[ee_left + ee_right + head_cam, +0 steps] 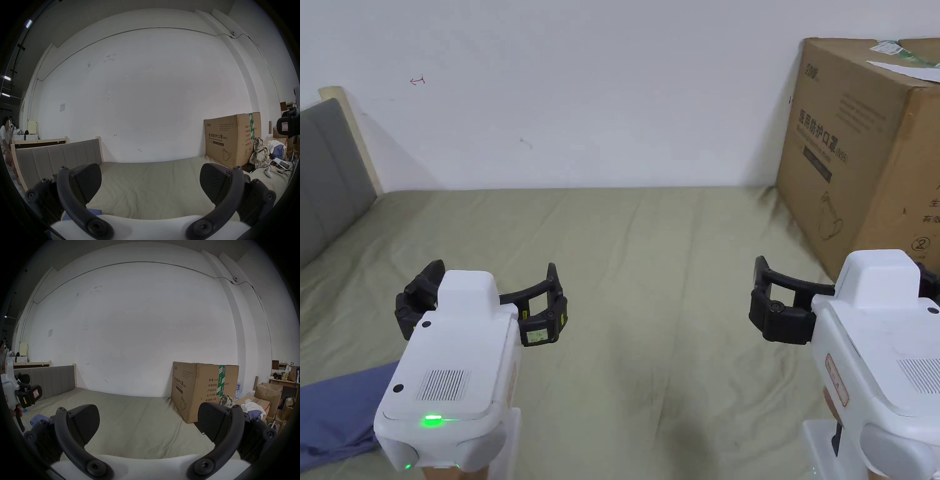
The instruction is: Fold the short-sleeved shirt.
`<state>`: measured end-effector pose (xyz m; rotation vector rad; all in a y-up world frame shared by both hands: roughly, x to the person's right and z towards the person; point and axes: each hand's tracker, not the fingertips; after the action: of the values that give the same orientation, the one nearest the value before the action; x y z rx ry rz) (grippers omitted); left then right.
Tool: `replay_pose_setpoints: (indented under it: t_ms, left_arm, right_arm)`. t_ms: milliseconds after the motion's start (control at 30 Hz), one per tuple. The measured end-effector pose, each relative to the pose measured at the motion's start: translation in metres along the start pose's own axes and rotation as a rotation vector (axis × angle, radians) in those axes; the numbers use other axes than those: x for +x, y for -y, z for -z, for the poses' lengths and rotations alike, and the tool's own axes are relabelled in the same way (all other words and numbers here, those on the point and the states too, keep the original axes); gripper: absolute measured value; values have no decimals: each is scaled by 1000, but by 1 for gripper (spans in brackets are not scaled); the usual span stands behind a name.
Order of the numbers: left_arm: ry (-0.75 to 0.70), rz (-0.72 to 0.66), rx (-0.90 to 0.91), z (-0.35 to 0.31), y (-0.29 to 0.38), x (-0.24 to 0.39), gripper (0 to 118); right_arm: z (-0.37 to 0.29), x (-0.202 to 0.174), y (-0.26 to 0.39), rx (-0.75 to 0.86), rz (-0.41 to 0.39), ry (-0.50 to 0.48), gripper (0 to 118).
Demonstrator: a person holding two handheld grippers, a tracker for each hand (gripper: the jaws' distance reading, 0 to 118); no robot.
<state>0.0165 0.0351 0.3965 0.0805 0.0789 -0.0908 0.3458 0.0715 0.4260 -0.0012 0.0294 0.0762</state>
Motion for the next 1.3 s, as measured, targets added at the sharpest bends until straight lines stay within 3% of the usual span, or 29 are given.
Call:
replay_pose_setpoints:
  t_ms: [533, 633, 967, 1067, 1300]
  left_arm:
    - [0, -5, 4, -2, 0, -2, 118]
    - [4, 0, 3, -3, 0, -3, 118]
    - [0, -9, 3, -4, 1, -7, 118]
    - [-4, -15, 4, -5, 0, -9, 118]
    - [-10, -31, 12, -6, -1, -11, 118]
  right_arm:
    - [1, -2, 0, -2, -14, -4, 118]
    - [5, -3, 0, -70, -17, 15, 118]
    - [29, 0, -12, -542, 194, 134, 117]
    - [31, 3, -16, -580, 240, 65, 117]
    - [30, -3, -22, -572, 230, 86, 117]
